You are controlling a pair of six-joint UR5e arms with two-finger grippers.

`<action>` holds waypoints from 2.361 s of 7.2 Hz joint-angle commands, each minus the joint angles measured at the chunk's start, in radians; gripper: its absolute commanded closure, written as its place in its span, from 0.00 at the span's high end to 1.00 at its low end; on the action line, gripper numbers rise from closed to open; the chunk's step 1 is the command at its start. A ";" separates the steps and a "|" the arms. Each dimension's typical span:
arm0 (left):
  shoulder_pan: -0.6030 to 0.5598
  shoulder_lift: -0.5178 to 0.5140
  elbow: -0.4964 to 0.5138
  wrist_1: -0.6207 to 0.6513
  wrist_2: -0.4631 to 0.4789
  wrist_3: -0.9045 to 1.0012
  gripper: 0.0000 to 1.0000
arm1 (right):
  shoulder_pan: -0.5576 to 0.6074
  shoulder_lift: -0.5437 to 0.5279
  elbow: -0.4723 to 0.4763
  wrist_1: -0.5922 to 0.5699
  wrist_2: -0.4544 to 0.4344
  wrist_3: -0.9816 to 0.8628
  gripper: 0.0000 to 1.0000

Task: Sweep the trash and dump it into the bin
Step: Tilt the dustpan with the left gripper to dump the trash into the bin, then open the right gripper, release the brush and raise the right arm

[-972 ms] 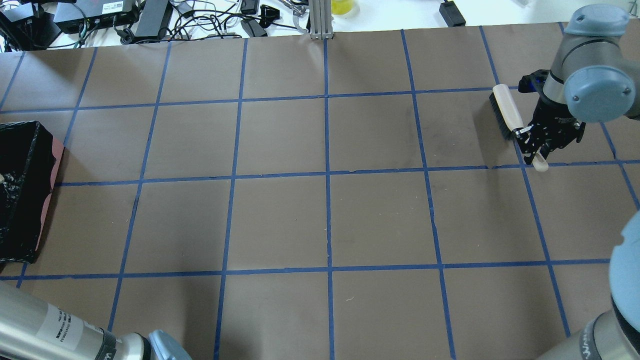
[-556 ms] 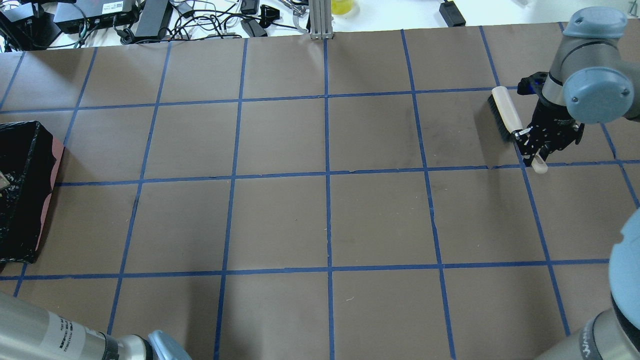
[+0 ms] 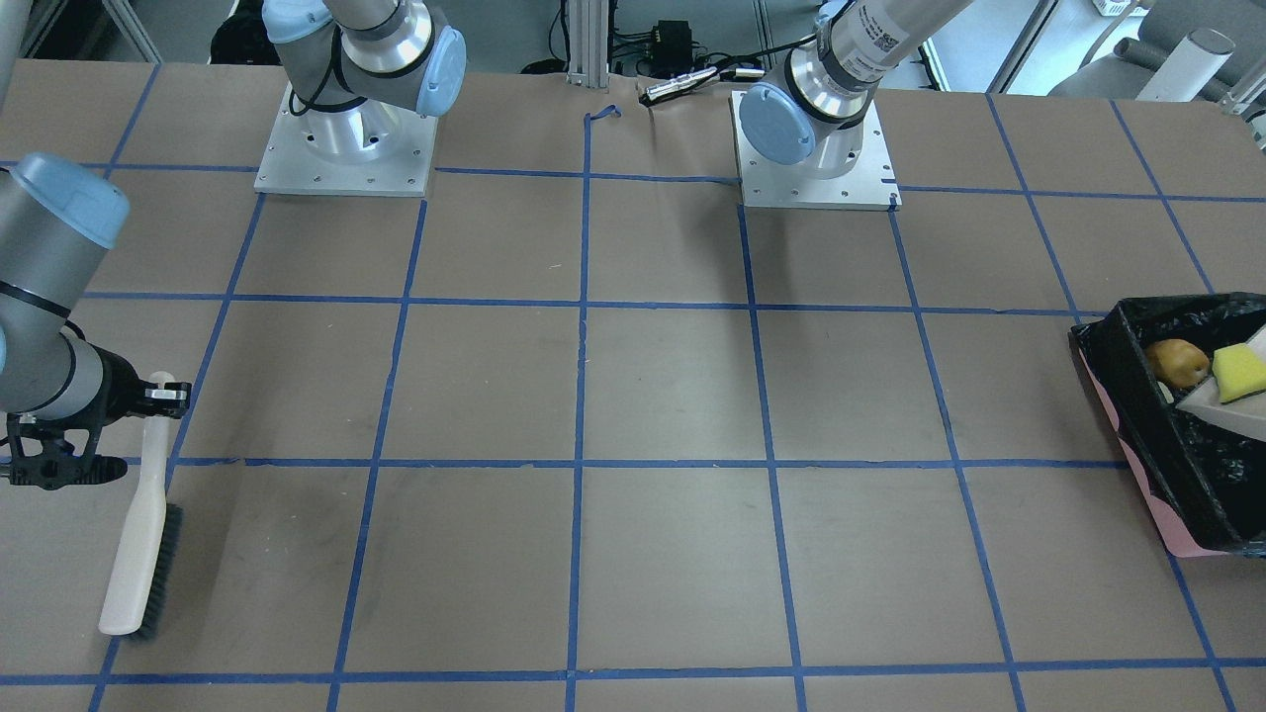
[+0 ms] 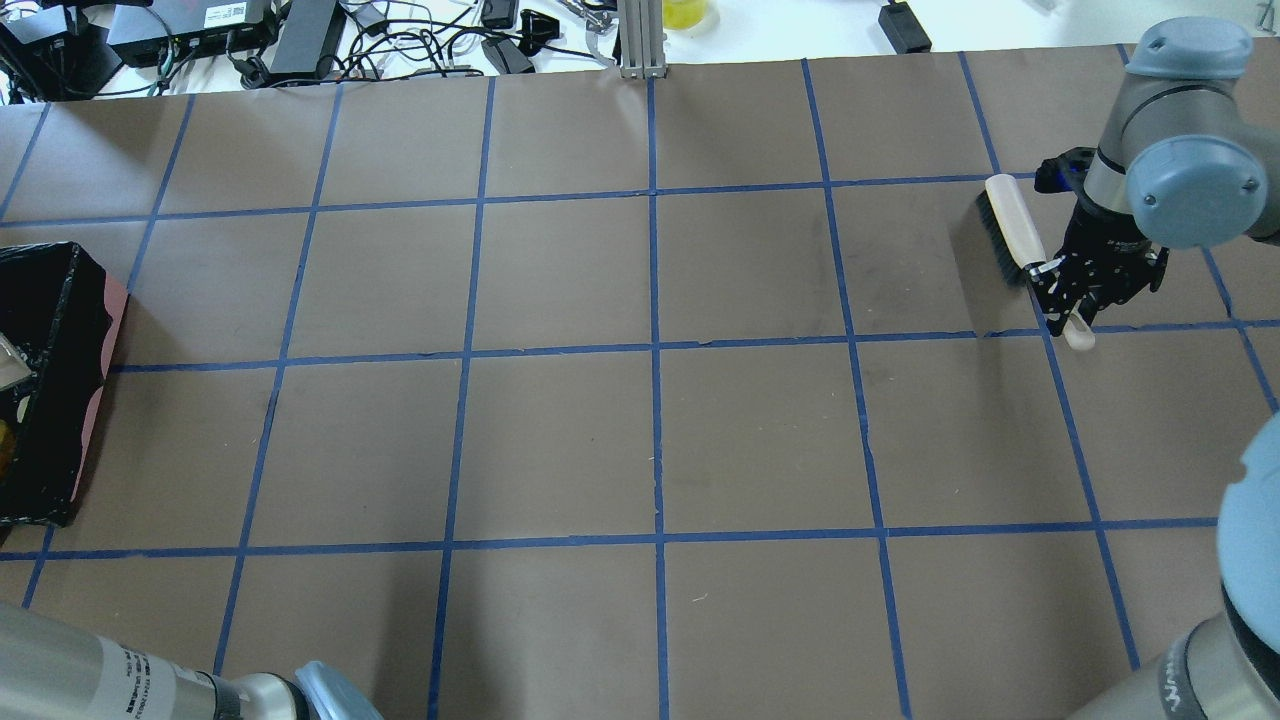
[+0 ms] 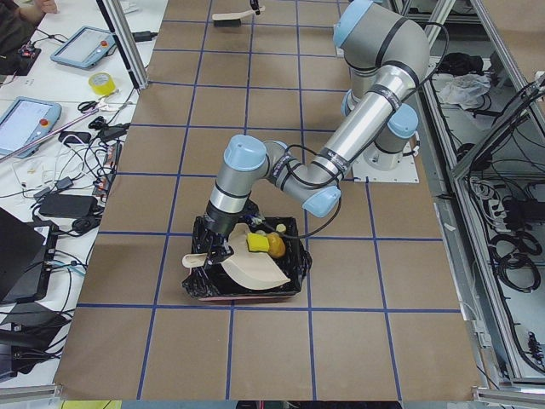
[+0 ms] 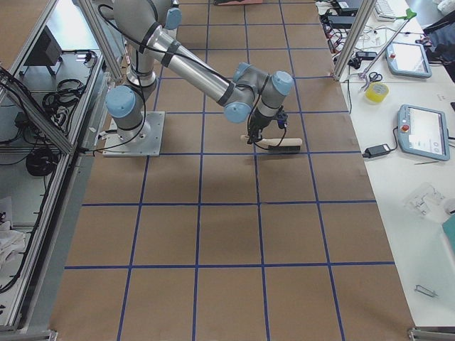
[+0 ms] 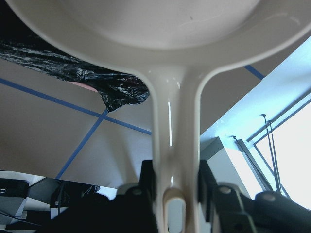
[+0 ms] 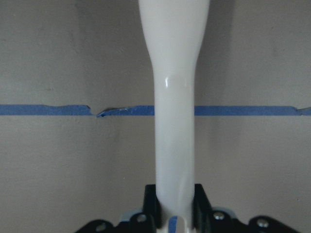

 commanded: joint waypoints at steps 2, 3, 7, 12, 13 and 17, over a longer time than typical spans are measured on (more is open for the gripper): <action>-0.011 0.015 -0.014 0.065 -0.002 0.018 0.00 | 0.000 0.000 0.000 0.002 -0.003 0.000 0.21; -0.027 0.018 -0.020 0.134 -0.002 0.018 0.00 | 0.000 0.000 0.000 0.002 -0.003 -0.003 0.40; -0.026 0.120 -0.201 0.347 0.003 0.018 0.00 | 0.000 0.000 -0.002 0.002 -0.004 -0.009 0.83; -0.015 0.180 -0.337 0.575 0.006 0.018 0.00 | 0.005 -0.186 -0.104 0.155 0.035 -0.004 1.00; -0.003 0.191 -0.376 0.625 0.000 0.018 0.00 | 0.006 -0.252 -0.171 0.265 0.077 0.003 1.00; 0.000 0.243 -0.428 0.675 0.005 0.020 0.00 | 0.200 -0.297 -0.305 0.424 0.154 0.248 1.00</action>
